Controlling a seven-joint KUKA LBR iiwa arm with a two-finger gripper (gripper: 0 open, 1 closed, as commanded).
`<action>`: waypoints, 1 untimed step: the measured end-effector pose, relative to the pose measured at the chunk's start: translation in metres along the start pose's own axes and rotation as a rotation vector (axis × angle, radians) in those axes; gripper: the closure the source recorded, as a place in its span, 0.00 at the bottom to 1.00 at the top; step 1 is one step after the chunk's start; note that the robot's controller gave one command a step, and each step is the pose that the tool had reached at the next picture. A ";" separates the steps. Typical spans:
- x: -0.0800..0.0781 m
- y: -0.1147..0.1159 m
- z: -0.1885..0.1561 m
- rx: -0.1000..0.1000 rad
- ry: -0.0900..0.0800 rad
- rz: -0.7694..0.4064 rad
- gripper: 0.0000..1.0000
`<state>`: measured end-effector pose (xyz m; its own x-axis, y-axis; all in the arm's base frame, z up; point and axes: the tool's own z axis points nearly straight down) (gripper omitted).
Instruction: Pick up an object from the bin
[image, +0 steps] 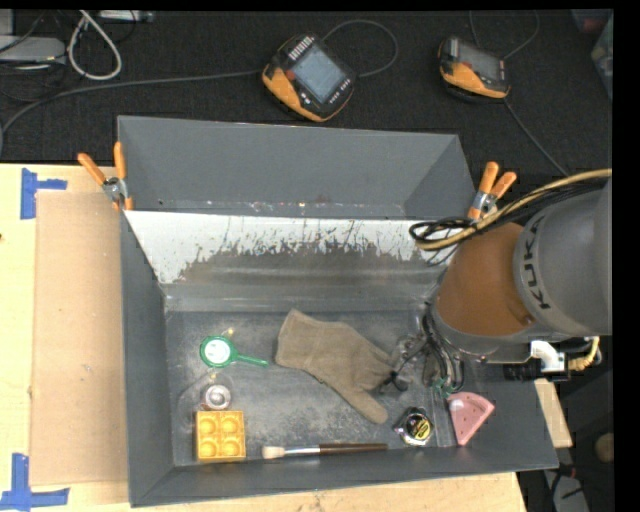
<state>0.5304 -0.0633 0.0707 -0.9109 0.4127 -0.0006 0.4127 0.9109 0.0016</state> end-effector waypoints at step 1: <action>0.001 0.000 -0.021 0.000 0.005 -0.003 1.00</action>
Offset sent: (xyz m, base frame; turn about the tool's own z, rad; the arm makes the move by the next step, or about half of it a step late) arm -0.0016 0.0004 0.0339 -0.0019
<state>0.5289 -0.0630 0.0916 -0.9119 0.4104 0.0042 0.4104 0.9119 0.0012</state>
